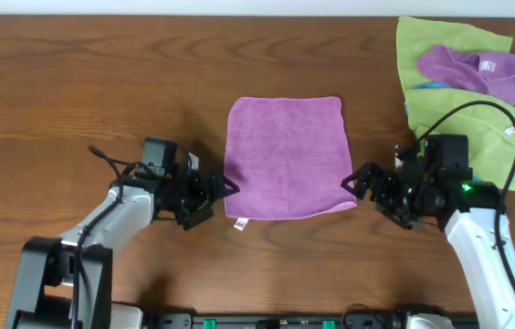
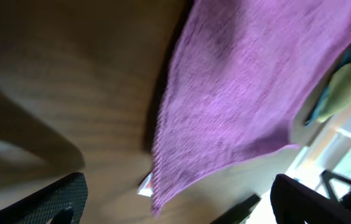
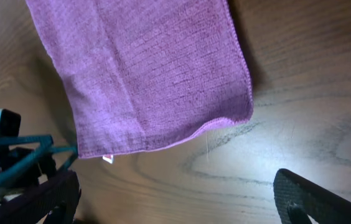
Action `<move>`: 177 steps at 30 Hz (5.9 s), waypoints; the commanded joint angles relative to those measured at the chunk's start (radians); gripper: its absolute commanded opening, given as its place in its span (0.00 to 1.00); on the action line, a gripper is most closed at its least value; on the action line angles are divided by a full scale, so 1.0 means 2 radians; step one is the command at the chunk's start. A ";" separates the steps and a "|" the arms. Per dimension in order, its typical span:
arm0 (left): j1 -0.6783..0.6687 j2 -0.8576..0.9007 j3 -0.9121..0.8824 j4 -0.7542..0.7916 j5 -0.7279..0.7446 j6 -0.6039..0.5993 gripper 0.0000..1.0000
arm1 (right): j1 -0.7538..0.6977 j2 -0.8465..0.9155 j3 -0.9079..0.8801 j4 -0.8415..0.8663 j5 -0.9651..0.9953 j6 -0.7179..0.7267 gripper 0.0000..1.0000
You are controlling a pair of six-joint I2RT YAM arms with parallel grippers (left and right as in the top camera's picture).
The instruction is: Fold the cloth
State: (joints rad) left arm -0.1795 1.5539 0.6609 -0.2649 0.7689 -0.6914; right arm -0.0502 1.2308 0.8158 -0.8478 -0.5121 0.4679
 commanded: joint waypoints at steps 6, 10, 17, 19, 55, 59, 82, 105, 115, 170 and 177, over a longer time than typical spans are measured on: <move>-0.006 -0.002 -0.027 0.058 0.006 -0.076 0.95 | -0.004 -0.006 -0.003 -0.003 -0.023 0.017 0.99; -0.029 -0.002 -0.028 0.067 -0.010 -0.086 0.95 | -0.004 -0.006 -0.003 -0.002 -0.023 0.028 0.99; -0.062 -0.002 -0.028 0.084 -0.047 -0.107 0.95 | -0.004 -0.006 -0.003 -0.004 -0.044 0.030 0.99; -0.062 -0.002 -0.028 0.084 -0.056 -0.108 0.96 | -0.004 -0.006 -0.003 -0.005 -0.049 0.030 0.99; -0.034 0.058 -0.028 0.155 0.049 -0.050 0.06 | -0.004 0.076 -0.093 0.130 0.029 0.117 0.83; -0.034 0.058 -0.028 0.147 0.059 -0.045 0.06 | -0.004 0.100 -0.102 0.151 0.024 0.142 0.80; -0.034 0.058 -0.028 0.135 0.060 -0.013 0.06 | 0.048 0.163 -0.104 0.233 0.050 0.187 0.22; 0.024 -0.083 -0.027 -0.047 0.101 0.105 0.06 | 0.147 -0.013 -0.104 0.146 0.075 0.153 0.01; 0.024 -0.141 -0.027 -0.073 0.078 0.083 0.06 | 0.167 -0.118 -0.104 0.109 0.122 0.173 0.01; 0.024 0.092 0.051 0.279 -0.117 -0.030 0.06 | 0.166 0.232 -0.023 0.504 0.259 0.097 0.01; 0.024 0.110 0.064 0.279 -0.125 -0.024 0.06 | 0.166 0.262 -0.004 0.512 0.271 0.083 0.01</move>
State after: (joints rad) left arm -0.1356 1.7546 0.7639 0.2924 0.5533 -0.7586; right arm 0.2729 1.7298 0.7780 0.1730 -0.0227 0.6682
